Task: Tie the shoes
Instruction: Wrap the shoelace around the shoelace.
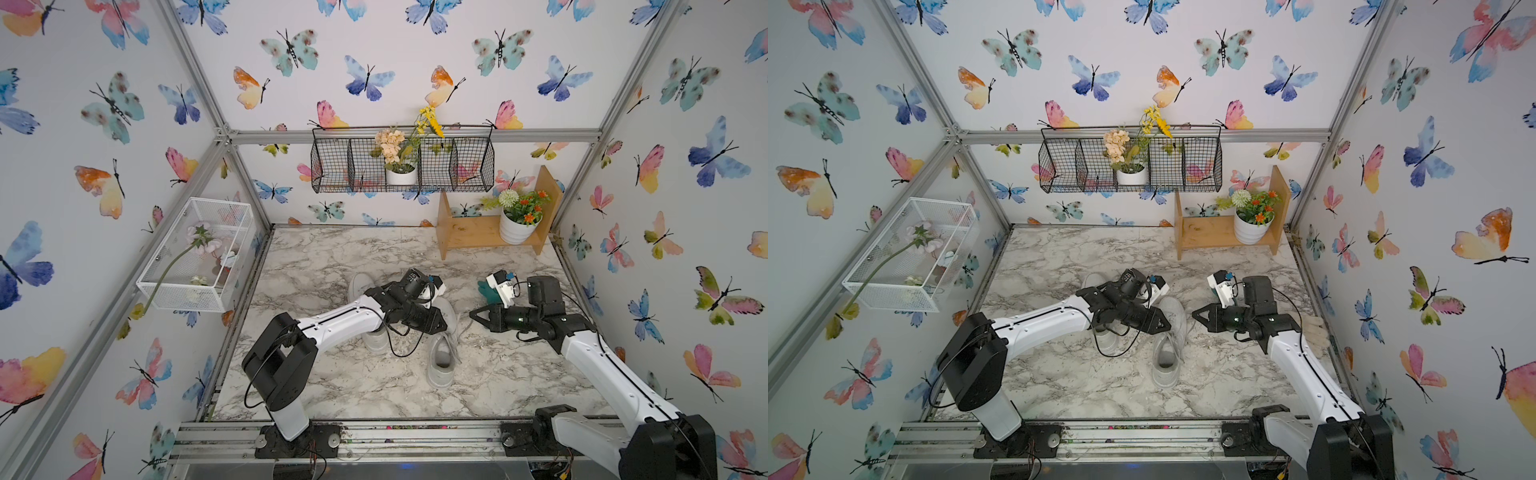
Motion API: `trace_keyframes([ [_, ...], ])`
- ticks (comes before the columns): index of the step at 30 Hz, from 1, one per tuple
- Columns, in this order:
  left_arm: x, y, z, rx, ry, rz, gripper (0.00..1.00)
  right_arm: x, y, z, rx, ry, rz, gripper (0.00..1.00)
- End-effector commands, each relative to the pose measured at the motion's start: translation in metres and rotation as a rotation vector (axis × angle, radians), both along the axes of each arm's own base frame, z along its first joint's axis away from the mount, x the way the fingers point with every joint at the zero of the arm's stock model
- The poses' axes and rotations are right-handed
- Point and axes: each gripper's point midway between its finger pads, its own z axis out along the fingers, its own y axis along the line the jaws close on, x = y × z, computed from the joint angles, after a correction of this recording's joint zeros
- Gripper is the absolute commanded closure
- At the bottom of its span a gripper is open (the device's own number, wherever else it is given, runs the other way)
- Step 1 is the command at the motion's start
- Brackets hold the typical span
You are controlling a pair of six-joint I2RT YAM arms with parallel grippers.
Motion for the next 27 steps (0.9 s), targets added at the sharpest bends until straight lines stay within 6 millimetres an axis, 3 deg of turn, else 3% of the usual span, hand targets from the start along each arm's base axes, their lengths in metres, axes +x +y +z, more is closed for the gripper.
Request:
trace_keyframes([
  [1, -0.001, -0.004, 0.003, 0.003, -0.005, -0.018, 0.82, -0.002, 0.002, 0.006, 0.022, -0.014, 0.017, 0.98],
  [8, -0.001, -0.006, 0.008, -0.011, -0.015, -0.022, 0.95, -0.004, 0.002, 0.009, 0.015, -0.017, 0.023, 0.98],
  [20, 0.001, -0.007, 0.025, -0.057, -0.052, -0.01, 1.0, -0.026, 0.008, 0.017, 0.054, -0.029, 0.103, 0.98],
  [27, 0.002, -0.007, 0.029, -0.069, -0.056, 0.001, 1.0, -0.033, 0.024, 0.023, 0.088, -0.047, 0.166, 0.98],
])
